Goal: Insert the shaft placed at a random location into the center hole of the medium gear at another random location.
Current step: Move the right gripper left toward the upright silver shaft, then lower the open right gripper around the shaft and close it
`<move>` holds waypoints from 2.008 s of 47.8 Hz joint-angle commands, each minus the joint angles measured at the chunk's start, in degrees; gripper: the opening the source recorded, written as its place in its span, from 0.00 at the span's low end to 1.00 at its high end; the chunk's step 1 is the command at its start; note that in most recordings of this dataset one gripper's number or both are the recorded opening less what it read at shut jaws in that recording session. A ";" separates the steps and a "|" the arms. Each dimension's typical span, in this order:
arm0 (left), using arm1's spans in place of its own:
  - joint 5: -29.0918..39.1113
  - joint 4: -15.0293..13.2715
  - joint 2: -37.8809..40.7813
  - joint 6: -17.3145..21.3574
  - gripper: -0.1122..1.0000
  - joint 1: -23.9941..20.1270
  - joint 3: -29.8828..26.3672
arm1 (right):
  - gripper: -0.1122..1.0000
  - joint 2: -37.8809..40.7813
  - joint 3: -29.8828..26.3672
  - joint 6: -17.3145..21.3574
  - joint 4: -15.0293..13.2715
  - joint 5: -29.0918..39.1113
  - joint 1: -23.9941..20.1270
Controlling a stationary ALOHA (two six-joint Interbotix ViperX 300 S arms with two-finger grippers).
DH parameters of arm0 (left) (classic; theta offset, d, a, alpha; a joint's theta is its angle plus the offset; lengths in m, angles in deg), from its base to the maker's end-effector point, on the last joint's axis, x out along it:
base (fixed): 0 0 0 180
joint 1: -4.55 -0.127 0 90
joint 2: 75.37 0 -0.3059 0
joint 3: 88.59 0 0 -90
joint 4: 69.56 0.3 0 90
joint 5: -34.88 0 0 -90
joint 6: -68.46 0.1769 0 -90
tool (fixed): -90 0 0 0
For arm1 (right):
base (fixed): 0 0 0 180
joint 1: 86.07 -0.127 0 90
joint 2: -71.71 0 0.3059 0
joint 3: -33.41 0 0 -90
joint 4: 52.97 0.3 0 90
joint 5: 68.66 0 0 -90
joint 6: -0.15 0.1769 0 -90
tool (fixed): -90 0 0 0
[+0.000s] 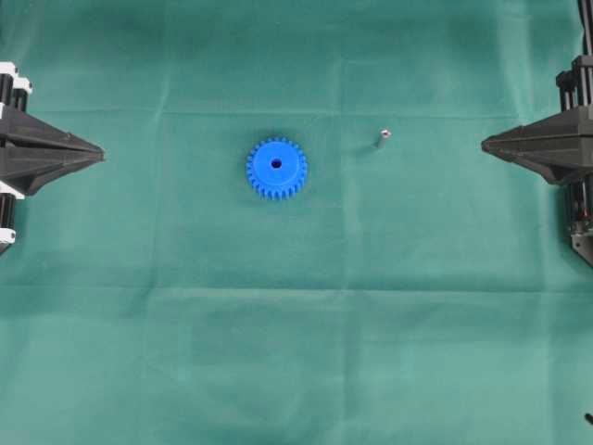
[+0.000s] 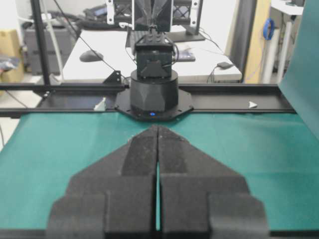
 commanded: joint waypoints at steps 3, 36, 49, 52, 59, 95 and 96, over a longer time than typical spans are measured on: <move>0.79 0.70 0.79 -0.35 0.10 1.05 -2.02 | 0.11 0.88 -0.97 -0.26 -0.18 1.05 0.53; 1.85 0.79 0.35 -0.70 0.10 1.05 -1.93 | 0.32 12.92 -1.14 -0.09 0.09 0.18 9.58; 1.93 0.70 0.35 -0.70 0.10 1.05 -2.02 | 0.87 24.61 -1.23 -0.62 0.00 -4.13 12.74; 2.02 0.70 0.35 -0.70 0.10 1.05 -1.93 | 0.84 27.51 -1.14 -0.70 -0.09 -5.62 13.36; 2.02 0.70 0.35 -0.70 0.10 1.05 -1.93 | 0.83 34.10 -1.58 -0.79 -0.09 -8.88 14.94; 3.52 0.79 0.26 -0.70 0.10 1.05 -1.93 | 0.82 51.59 -4.13 -0.97 0.53 -15.29 16.79; 3.60 0.79 0.26 -0.70 0.10 1.05 -1.85 | 0.82 51.77 -4.13 -0.97 0.53 -15.29 16.79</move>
